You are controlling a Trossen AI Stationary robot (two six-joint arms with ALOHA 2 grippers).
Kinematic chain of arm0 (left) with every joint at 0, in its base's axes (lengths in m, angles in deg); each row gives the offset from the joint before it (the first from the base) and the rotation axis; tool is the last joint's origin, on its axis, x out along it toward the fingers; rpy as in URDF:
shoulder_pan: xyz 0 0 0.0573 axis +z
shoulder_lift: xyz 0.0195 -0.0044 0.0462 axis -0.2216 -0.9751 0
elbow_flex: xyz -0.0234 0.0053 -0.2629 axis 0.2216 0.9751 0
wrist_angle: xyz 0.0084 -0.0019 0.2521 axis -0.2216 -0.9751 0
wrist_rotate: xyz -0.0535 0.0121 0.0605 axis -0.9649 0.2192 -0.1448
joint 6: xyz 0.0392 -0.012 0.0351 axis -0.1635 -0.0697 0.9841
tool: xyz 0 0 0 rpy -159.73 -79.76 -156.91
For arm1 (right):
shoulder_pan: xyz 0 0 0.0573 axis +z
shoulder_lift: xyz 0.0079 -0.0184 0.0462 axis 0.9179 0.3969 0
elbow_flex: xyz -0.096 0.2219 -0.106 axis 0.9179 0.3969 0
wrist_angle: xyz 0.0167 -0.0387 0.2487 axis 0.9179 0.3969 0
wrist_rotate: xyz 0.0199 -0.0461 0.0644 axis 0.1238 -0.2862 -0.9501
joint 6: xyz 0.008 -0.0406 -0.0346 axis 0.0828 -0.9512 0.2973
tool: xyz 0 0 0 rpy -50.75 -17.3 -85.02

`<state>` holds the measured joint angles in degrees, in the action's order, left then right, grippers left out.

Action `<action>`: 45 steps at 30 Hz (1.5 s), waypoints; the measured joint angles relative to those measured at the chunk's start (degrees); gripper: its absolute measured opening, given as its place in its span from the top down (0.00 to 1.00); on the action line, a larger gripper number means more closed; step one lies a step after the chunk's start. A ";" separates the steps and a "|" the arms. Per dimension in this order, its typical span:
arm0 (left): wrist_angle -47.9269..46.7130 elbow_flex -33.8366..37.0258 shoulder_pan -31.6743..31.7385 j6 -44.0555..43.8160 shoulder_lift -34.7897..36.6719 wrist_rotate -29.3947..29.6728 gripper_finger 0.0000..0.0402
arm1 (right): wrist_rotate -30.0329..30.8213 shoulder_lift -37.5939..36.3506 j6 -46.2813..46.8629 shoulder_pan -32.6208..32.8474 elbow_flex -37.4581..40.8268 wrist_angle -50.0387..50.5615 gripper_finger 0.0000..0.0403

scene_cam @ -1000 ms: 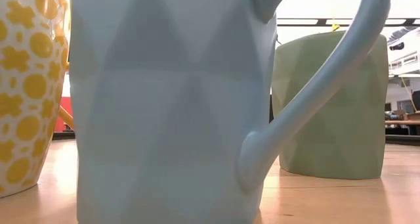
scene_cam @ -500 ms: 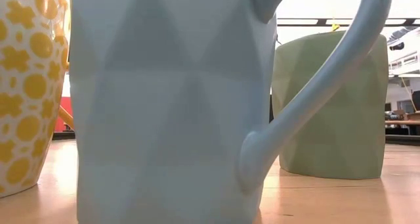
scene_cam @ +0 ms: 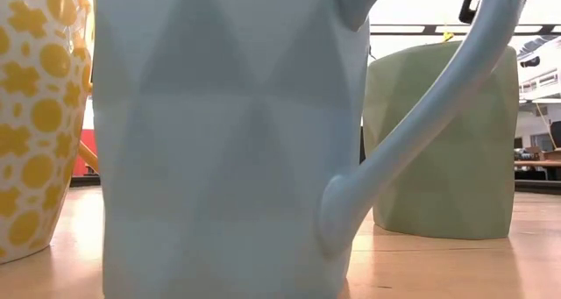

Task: Place coffee mugs
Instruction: Put the pink mug on the shelf

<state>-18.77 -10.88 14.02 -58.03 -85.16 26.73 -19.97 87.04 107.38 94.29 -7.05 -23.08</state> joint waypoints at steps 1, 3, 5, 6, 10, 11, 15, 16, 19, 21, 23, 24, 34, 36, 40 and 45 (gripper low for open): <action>0.00 0.00 0.00 0.00 0.00 0.00 0.93 | -0.05 0.28 0.51 0.35 -0.02 0.40 0.62; 0.00 0.00 0.00 0.00 -0.01 0.00 0.93 | -0.43 0.94 1.42 1.16 -0.02 1.46 0.62; 0.00 0.00 0.01 0.00 0.00 0.00 0.93 | -0.65 1.64 2.52 1.94 -0.02 2.14 0.62; -0.02 0.00 -0.01 0.02 0.00 0.00 0.93 | -0.92 2.08 3.14 2.25 -0.02 2.26 0.62; -0.02 0.00 -0.01 0.00 0.00 0.00 0.93 | -1.66 4.07 3.51 3.49 -0.02 2.22 0.62; -0.02 0.00 -0.01 0.00 -0.01 0.00 0.93 | -1.68 4.69 3.51 3.75 -0.02 2.21 0.62; -0.02 0.00 -0.01 0.02 0.00 0.00 0.93 | -1.70 7.51 3.49 4.25 -0.02 2.21 0.62; -0.02 0.00 -0.01 0.02 0.00 0.00 0.93 | -1.70 8.23 3.44 4.25 -0.02 2.21 0.62; -0.02 0.00 -0.01 0.02 0.00 0.00 0.93 | -1.70 10.21 2.86 4.21 -0.02 2.20 0.62; -0.02 0.00 -0.01 0.02 0.00 0.00 0.93 | -1.70 11.46 1.67 4.23 -0.02 2.22 0.62; -0.02 0.00 -0.01 0.02 0.00 0.00 0.93 | -1.70 12.50 0.59 4.21 -0.02 2.21 0.62; -0.02 0.00 -0.01 0.02 -0.02 0.00 0.93 | -1.70 12.94 0.14 4.23 -0.02 2.21 0.62; -0.04 0.00 -0.01 0.02 -0.01 0.00 0.93 | -0.35 13.81 -4.87 4.25 -0.08 2.58 0.62; -0.09 0.00 -0.01 0.00 0.00 0.00 0.93 | -0.32 13.84 -4.87 4.25 -0.08 2.65 0.62; -0.13 0.00 -0.01 0.00 0.00 0.00 0.93 | -0.34 14.96 -6.28 4.27 -0.08 3.13 0.62; -0.17 0.00 -0.01 0.00 -0.02 -0.02 0.93 | -0.48 16.38 -8.66 4.57 -0.08 3.31 0.62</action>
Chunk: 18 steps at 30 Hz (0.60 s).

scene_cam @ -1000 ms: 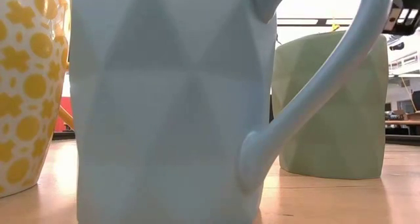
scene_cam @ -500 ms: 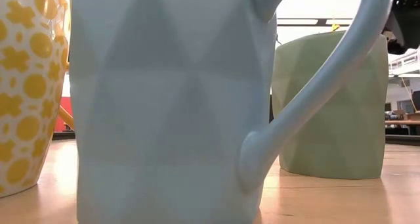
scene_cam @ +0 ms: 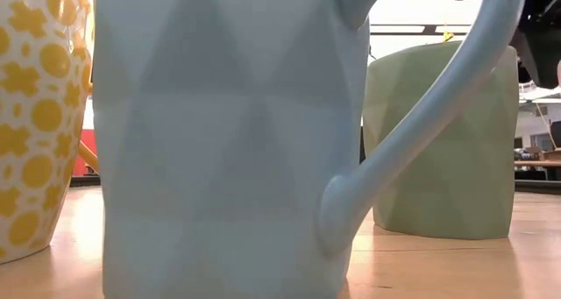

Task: Place coffee mugs
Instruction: Put the pink mug on the shelf

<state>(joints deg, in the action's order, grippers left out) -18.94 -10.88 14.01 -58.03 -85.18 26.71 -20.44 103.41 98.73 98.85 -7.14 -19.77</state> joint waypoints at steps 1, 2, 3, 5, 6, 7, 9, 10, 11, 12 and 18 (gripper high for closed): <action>0.00 0.00 0.00 0.01 0.02 0.01 0.93 | 0.00 0.19 -0.02 0.04 0.00 0.03 0.62; -0.02 0.00 0.00 0.00 0.00 0.00 0.93 | -0.07 0.37 -0.04 0.05 0.00 -0.22 0.62; -0.02 0.00 0.00 0.00 0.00 0.00 0.93 | -0.13 0.51 -0.05 0.12 0.00 -0.01 0.62; -0.11 0.00 0.00 0.00 0.02 0.00 0.93 | -0.13 0.84 -0.13 0.25 0.00 0.16 0.62; -0.09 0.00 0.00 0.00 0.00 0.00 0.93 | -0.13 0.88 -0.28 0.31 -0.02 0.27 0.62; -0.07 0.00 0.00 0.00 0.02 0.00 0.93 | -0.13 0.90 -0.32 0.33 0.00 0.53 0.62; -0.12 0.00 0.00 0.00 0.00 0.00 0.93 | -0.12 0.95 -0.42 0.36 0.00 0.60 0.62; -0.09 0.00 0.00 0.00 0.02 0.00 0.93 | -0.12 0.95 -0.51 0.34 0.00 0.60 0.62; -0.11 0.00 0.00 0.00 0.01 0.00 0.93 | -0.11 0.95 -0.56 0.34 0.00 0.59 0.62; -0.11 0.00 0.00 0.00 0.00 0.00 0.93 | -0.13 0.95 -0.68 0.34 0.00 0.63 0.62; -0.11 0.00 0.00 0.01 0.00 0.00 0.93 | -0.33 2.93 -2.24 0.43 0.00 0.54 0.62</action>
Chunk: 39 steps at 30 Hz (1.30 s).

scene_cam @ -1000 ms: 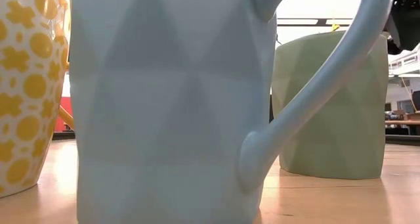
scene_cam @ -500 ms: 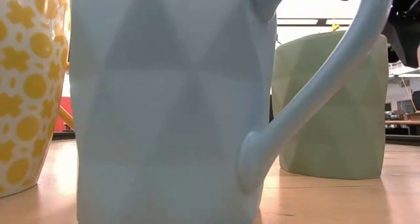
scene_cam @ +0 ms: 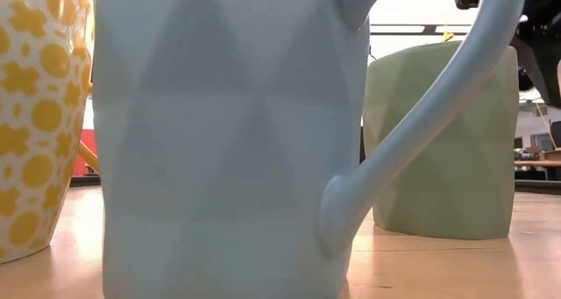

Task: Place coffee mugs
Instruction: Put the pink mug on the shelf

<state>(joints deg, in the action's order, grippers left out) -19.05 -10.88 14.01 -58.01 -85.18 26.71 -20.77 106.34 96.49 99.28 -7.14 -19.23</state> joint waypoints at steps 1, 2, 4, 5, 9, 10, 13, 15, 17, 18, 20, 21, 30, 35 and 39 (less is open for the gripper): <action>0.00 0.00 0.00 -0.01 0.01 0.00 0.93 | -0.37 0.64 -0.26 0.00 0.00 0.09 0.62; -0.02 0.00 0.00 -0.01 0.00 0.00 0.93 | -0.91 1.27 -0.55 0.00 0.00 0.08 0.62; -0.02 0.00 0.00 0.01 0.02 0.00 0.93 | -1.79 2.53 -1.08 0.00 0.00 0.03 0.62; -0.02 0.00 0.00 -0.01 0.02 0.00 0.93 | -2.29 3.24 -1.25 0.00 0.00 0.03 0.62; -0.02 0.00 0.00 -0.01 0.02 0.00 0.93 | -3.35 5.44 -1.30 0.00 0.00 -0.12 0.62; -0.02 0.00 0.00 -0.01 0.01 0.00 0.93 | -3.73 5.89 -1.30 0.00 0.00 -0.05 0.62; -0.04 0.00 0.00 -0.01 0.02 0.00 0.93 | -4.11 6.37 -1.32 0.00 0.02 0.27 0.64; -0.04 0.00 0.00 -0.01 0.00 0.00 0.93 | -4.04 6.24 -1.32 0.00 0.02 0.12 0.66; -0.04 0.00 0.00 -0.01 0.02 0.00 0.93 | -3.85 5.93 -1.50 0.00 0.02 0.15 0.70; -0.04 0.00 0.00 -0.01 0.00 0.00 0.93 | -3.85 5.86 -1.61 0.00 0.02 -0.01 0.72; -0.04 0.00 0.00 -0.01 0.01 0.00 0.93 | -3.87 5.89 -1.67 0.00 0.02 0.02 0.77; -0.05 0.00 0.00 -0.01 0.02 0.00 0.93 | -3.87 5.89 -1.79 0.00 0.02 0.03 0.80; -0.07 0.00 0.00 -0.01 0.00 0.00 0.93 | -3.87 5.93 -1.47 -0.05 0.07 0.64 0.94; -0.07 0.00 0.00 0.01 0.02 0.00 0.93 | -3.87 5.93 -1.12 -0.79 -1.32 3.17 0.93; -0.08 0.00 0.00 0.00 0.01 0.00 0.93 | -3.89 5.93 -3.08 -1.87 -6.58 11.85 0.93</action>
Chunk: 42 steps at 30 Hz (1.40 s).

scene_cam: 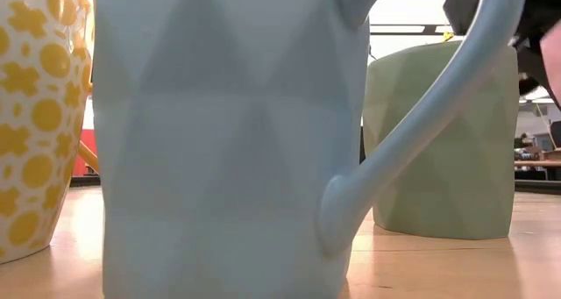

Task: Place coffee mugs
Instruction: Put the pink mug on the shelf

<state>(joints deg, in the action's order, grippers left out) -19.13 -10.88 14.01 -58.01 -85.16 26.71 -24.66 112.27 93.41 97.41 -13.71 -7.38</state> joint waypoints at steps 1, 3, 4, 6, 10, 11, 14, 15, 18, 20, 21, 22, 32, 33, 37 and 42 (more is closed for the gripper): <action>0.01 0.00 0.00 -0.01 0.01 0.00 0.93 | 0.00 0.00 -0.89 -0.33 -1.70 2.88 0.93; -0.01 0.00 0.00 -0.01 0.01 0.00 0.93 | 0.02 0.00 -2.89 -1.06 -5.49 8.31 0.93; -0.01 0.00 0.00 -0.01 -0.01 0.00 0.93 | 0.00 0.00 -4.04 -1.51 -7.46 10.58 0.93; -0.01 0.00 0.00 -0.01 0.01 0.00 0.93 | 0.00 0.00 -6.55 -2.61 -11.59 15.05 0.93; -0.01 0.00 0.00 0.00 0.00 0.00 0.93 | 0.35 -0.02 -13.03 -6.01 -19.28 20.56 0.93; -0.01 0.00 0.00 0.01 0.01 0.00 0.93 | 1.07 -0.02 -14.89 -7.12 -21.25 21.22 0.93; -0.01 0.00 0.00 0.01 0.00 0.00 0.93 | 2.96 -0.09 -21.27 -10.90 -26.31 22.06 0.93; -0.01 0.00 0.00 0.01 -0.01 0.00 0.93 | 3.90 -0.09 -23.67 -12.30 -27.91 22.04 0.93; -0.01 0.00 0.00 0.01 -0.01 0.00 0.93 | 6.13 -0.10 -30.95 -17.07 -32.23 21.72 0.93; -0.01 0.00 0.00 0.02 0.01 0.00 0.93 | 7.23 -0.09 -35.65 -20.84 -34.64 21.56 0.93; -0.01 0.00 0.00 0.01 0.00 0.00 0.93 | 7.97 -0.09 -37.69 -22.83 -35.78 21.55 0.93; -0.01 0.00 0.00 0.01 0.01 0.00 0.93 | 8.88 -0.09 -39.45 -24.99 -36.75 21.50 0.93; -0.01 0.00 0.00 0.01 0.01 0.00 0.93 | 9.21 0.27 -58.02 -51.05 -38.58 19.82 0.93; -0.01 0.00 0.00 0.01 0.01 0.02 0.93 | 7.65 0.31 -59.90 -53.77 -38.03 19.39 0.93; -0.03 0.00 0.00 0.01 0.01 0.02 0.93 | 1.21 0.35 -63.76 -63.95 -35.25 14.54 0.93; -0.01 0.00 0.00 0.01 0.01 0.02 0.93 | 0.22 0.42 -63.95 -72.61 -30.06 8.76 0.93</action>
<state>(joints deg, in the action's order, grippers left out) -19.14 -10.88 14.01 -58.01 -85.16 26.73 -24.45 112.69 29.45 24.80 -43.77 1.38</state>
